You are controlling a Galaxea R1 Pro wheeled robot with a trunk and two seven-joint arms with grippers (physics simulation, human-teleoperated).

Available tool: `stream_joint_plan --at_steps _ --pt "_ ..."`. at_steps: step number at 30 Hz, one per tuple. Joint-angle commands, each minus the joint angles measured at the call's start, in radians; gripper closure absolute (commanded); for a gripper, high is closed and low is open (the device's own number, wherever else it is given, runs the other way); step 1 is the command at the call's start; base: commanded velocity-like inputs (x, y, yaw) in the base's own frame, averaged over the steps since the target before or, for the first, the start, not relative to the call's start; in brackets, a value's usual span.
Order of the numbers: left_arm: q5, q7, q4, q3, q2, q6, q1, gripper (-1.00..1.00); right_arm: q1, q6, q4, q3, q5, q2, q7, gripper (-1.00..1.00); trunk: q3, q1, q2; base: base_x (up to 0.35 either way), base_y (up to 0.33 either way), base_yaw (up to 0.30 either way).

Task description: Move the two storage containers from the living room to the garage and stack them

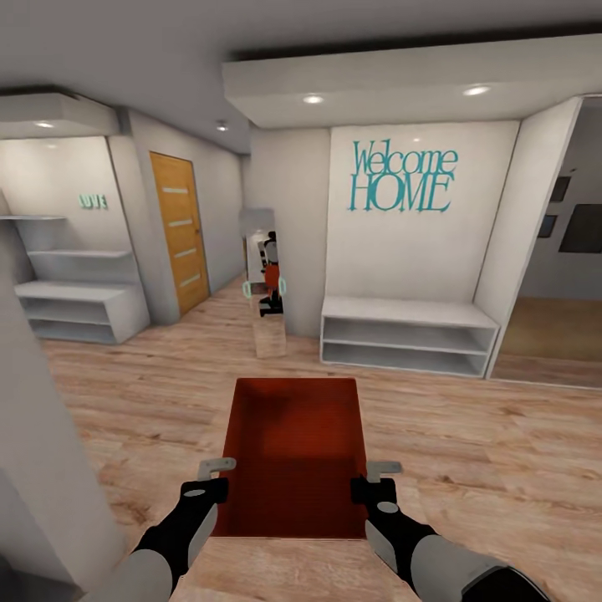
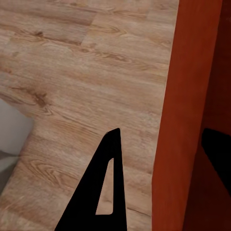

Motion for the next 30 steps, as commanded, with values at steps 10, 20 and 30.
stream_joint_plan --at_steps 10,20,30 --pt "-0.009 0.001 -0.002 0.008 -0.001 0.006 0.0 1.0 -0.001 -0.005 0.0 -0.014 -0.006 0.0 -0.002 1.0 -0.002 0.001 -0.002 0.322 0.0 0.0" --pt "-0.008 0.001 -0.002 0.008 0.001 0.006 0.0 1.0 -0.001 -0.005 0.0 -0.014 -0.006 0.0 -0.002 1.0 -0.002 0.001 -0.002 0.322 0.0 0.0" --pt "-0.008 0.001 -0.002 0.008 0.001 0.006 0.0 1.0 -0.001 -0.005 0.0 -0.013 -0.006 0.001 -0.002 1.0 -0.002 0.001 -0.002 0.322 0.0 0.01"
